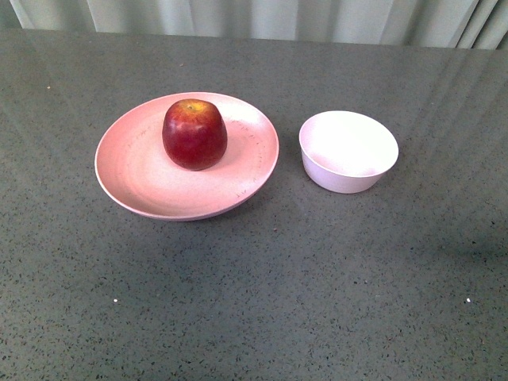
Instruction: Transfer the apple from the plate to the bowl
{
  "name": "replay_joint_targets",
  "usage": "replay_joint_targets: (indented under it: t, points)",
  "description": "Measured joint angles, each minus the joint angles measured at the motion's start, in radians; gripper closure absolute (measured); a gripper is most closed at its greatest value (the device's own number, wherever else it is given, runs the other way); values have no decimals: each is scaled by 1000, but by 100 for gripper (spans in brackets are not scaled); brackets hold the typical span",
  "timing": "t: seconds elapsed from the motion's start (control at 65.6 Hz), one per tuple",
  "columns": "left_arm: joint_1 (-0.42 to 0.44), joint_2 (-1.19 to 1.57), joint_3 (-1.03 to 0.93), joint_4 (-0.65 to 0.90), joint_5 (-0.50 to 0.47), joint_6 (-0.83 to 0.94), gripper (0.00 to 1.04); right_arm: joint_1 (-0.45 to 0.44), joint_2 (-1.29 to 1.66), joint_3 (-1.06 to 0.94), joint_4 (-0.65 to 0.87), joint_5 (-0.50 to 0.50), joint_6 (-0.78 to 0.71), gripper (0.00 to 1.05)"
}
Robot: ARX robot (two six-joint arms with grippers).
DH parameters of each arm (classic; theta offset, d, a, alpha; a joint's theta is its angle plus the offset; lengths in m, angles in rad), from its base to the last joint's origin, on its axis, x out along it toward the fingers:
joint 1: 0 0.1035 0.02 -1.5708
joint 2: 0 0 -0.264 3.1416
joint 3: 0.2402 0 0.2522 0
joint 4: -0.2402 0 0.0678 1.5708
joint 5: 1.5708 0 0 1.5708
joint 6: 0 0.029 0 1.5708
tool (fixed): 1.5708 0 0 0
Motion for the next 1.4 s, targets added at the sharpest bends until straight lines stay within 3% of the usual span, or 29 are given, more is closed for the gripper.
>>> replay_joint_targets:
  t: [0.351, 0.473, 0.915, 1.083, 1.19, 1.266, 1.403]
  points:
    - [0, 0, 0, 0, 0, 0, 9, 0, -94, 0, -97, 0, 0, 103]
    - [0, 0, 0, 0, 0, 0, 9, 0, -241, 0, -264, 0, 0, 103]
    - [0, 0, 0, 0, 0, 0, 9, 0, -266, 0, -273, 0, 0, 103]
    - [1, 2, 1, -2, 5, -1, 9, 0, -266, 0, -273, 0, -1, 73]
    - [43, 211, 113, -208, 269, -12, 9, 0, -266, 0, -273, -1, -1, 53]
    - [1, 404, 157, -93, 296, -12, 9, 0, -266, 0, -273, -1, -1, 39]
    - [-84, 762, 261, 229, 248, -19, 9, 0, -267, 0, -273, 0, -1, 15]
